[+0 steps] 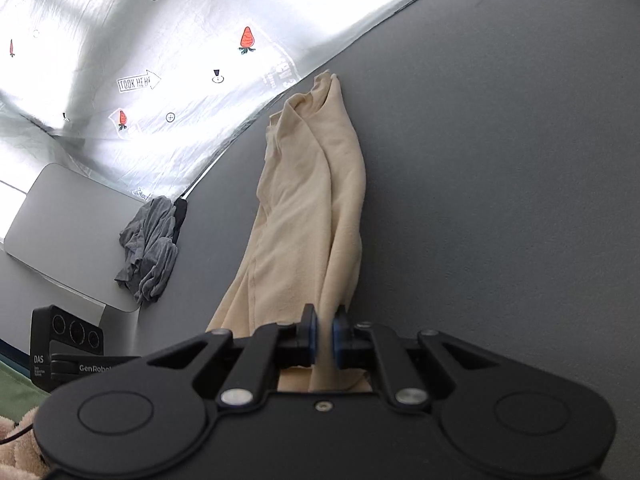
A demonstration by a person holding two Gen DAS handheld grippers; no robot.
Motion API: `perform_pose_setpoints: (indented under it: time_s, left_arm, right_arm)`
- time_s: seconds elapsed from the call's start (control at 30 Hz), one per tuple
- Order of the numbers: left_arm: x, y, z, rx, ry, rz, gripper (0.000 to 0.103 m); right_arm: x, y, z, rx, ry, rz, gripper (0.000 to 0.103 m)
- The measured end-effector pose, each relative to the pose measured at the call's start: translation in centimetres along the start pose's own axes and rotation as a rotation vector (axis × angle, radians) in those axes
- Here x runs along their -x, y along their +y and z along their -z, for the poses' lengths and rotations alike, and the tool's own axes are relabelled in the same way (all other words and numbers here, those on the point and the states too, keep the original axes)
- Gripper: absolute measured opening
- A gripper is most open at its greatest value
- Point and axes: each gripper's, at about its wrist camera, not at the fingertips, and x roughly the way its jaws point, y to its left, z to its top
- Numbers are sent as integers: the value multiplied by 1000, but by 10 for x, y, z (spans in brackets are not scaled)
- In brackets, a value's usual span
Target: Fold clothes
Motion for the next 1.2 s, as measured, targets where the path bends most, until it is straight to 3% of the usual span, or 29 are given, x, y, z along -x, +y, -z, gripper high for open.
perform_pose_setpoints:
  time_s: [0.1,0.27,0.47,0.83,1.2]
  left_arm:
    - [3,-13,15,-16,15,10,12]
    - [26,-41,36,-17,4,105,12]
    - [45,-69,39,-26,-8,185,12]
    - [62,-60,6,23,-92,177,12]
    - [79,-51,-58,32,-236,197,12]
  right_arm:
    - [20,-4,1,-34,-9,-23,8]
    - [59,-6,0,-78,-4,-63,8]
    - [105,7,-6,-124,-58,-130,8]
    - [76,16,-29,-233,-107,-186,8]
    - [42,33,-82,-266,-142,-265,8]
